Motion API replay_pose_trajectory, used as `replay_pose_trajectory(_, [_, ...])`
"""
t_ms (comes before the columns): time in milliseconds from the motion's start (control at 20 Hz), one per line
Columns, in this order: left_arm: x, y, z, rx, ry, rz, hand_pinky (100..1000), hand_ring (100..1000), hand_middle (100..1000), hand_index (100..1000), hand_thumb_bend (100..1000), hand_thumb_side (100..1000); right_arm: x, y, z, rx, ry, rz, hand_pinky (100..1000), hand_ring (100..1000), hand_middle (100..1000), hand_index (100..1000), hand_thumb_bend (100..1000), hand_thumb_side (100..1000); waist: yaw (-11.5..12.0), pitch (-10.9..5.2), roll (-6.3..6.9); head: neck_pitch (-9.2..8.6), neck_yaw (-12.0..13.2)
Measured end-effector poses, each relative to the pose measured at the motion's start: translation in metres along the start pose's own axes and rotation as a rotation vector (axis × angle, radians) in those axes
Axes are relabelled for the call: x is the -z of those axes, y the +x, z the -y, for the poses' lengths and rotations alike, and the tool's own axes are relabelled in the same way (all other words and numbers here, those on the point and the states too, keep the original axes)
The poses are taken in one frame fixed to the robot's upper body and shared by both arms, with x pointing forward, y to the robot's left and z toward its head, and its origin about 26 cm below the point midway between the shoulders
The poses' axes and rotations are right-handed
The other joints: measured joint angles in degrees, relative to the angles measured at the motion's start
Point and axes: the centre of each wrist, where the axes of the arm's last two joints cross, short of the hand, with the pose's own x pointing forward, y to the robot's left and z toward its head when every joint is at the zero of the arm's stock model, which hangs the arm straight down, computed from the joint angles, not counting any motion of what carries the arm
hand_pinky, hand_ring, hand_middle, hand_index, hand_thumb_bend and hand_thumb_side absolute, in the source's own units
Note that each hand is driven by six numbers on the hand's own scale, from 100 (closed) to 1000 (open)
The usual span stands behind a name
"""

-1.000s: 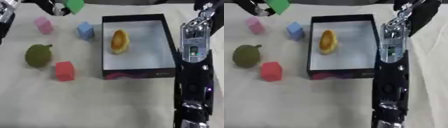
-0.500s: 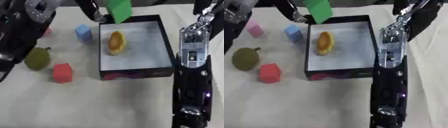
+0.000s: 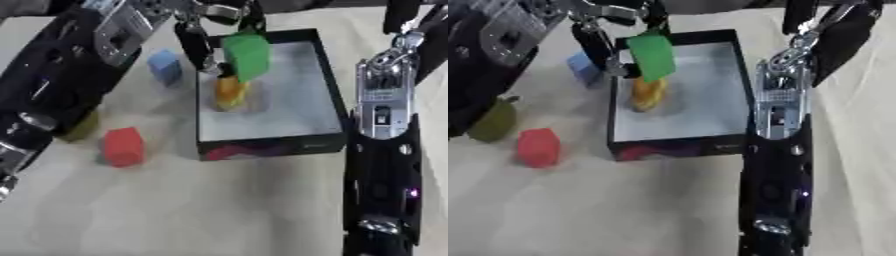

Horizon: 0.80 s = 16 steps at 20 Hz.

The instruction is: Pick up objects on the table and place them in the box.

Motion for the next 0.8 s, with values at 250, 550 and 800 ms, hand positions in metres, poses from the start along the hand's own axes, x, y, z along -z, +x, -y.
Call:
replay_pose_trajectory(250, [0.017, 0.004, 0.014, -0.013, -0.028, 0.027, 740, 686, 567, 619, 430, 100, 0.000, 0.000, 0.000, 0.002, 0.000, 0.000, 811, 727, 731, 821, 100, 699, -0.1, 0.00, 0.00, 0.00, 0.0])
replay_pose_trajectory(550, [0.028, 0.012, 0.022, -0.033, -0.025, 0.059, 813, 793, 750, 809, 622, 212, -0.001, 0.001, -0.001, 0.010, 0.005, 0.001, 811, 728, 731, 821, 100, 705, -0.1, 0.02, 0.00, 0.01, -0.1])
replay_pose_trajectory(800, [0.030, 0.012, 0.026, -0.064, -0.053, 0.048, 865, 876, 862, 912, 737, 362, -0.001, 0.001, -0.001, 0.014, 0.005, -0.001, 811, 728, 731, 821, 100, 709, 0.1, 0.02, 0.00, 0.01, -0.3])
